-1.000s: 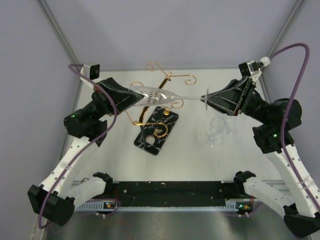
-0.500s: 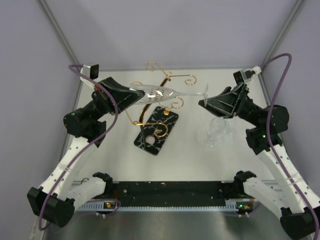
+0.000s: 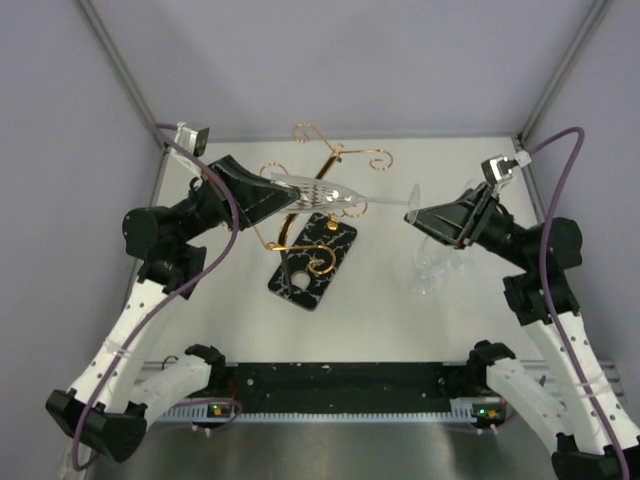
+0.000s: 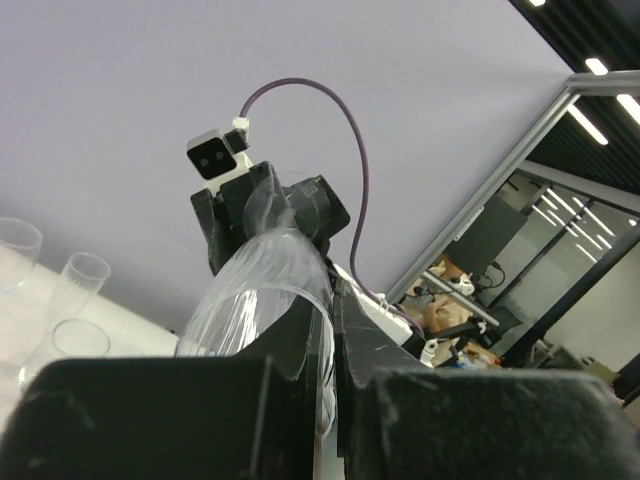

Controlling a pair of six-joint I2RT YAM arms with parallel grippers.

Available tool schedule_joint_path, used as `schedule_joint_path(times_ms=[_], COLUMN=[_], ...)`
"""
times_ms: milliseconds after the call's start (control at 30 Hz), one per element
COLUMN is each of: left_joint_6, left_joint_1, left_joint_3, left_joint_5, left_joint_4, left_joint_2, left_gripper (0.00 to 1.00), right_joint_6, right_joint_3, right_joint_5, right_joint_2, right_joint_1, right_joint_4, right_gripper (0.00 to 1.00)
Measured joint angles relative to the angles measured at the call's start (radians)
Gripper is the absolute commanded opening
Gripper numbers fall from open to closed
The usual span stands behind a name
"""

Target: Take the wine glass off the wine glass rack

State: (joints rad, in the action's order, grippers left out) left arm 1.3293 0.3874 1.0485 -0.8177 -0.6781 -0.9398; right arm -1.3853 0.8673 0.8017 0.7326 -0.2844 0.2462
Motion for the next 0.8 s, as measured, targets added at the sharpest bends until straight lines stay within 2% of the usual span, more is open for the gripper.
schedule_joint_path(times_ms=[267, 500, 633, 800], left_joint_6=[-0.074, -0.113, -0.140, -0.219], left_joint_1=[0.018, 0.020, 0.035, 0.114], left_joint_3=[0.064, 0.083, 0.093, 0.125], left_joint_5=[0.056, 0.071, 0.078, 0.118], left_joint_4=[0.111, 0.172, 0.237, 0.377], left_joint_2=[0.003, 0.019, 0.020, 0.019], left_gripper=[0.00, 0.00, 0.00, 0.00], right_joint_6=[0.153, 0.254, 0.390, 0.569], right_joint_3=[-0.100, -0.085, 0.050, 0.291], right_joint_5=[0.096, 0.101, 0.031, -0.172], right_joint_2=[-0.038, -0.023, 0.031, 0.083], right_joint_1=[0.106, 0.132, 0.155, 0.159], right_joint_4=[-0.231, -0.354, -0.522, -0.724], right_gripper=[0.44, 0.44, 0.45, 0.46])
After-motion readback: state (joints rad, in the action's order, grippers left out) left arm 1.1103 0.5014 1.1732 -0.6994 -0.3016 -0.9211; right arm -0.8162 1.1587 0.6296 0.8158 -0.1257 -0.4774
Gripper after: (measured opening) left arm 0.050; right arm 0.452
